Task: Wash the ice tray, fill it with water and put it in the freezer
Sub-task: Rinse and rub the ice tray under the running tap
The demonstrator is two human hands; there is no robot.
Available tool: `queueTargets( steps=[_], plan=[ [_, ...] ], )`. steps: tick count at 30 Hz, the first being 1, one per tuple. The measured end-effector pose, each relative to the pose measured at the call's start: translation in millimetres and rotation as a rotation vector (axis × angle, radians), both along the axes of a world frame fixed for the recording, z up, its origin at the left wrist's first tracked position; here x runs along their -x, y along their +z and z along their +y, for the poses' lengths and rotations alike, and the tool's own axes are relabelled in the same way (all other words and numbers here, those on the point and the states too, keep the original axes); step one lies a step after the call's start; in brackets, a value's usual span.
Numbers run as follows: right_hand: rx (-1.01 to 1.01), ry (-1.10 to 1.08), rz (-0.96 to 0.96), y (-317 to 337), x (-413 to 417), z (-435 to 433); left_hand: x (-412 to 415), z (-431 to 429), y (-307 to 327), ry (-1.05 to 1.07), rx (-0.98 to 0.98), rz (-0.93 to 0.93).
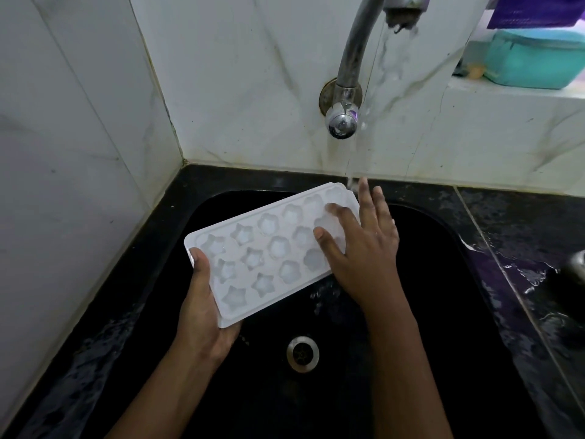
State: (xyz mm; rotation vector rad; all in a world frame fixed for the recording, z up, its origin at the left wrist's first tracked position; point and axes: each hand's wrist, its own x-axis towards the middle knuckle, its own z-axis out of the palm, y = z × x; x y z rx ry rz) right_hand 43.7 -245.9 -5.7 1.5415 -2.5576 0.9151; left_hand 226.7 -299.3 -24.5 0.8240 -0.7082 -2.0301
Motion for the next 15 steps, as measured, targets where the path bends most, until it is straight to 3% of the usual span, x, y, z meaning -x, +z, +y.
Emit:
queueTargets(
  steps=[7,15],
  plan=[
    [-0.093,0.019,0.001,2.7,-6.1,-4.0,2.5,6.1,1.7,-0.103,-0.1,0.038],
    [-0.088,-0.005,-0.026,7.5,-8.7,-4.5,-1.9,8.2,-0.7,-0.098,-0.043,0.028]
  ],
)
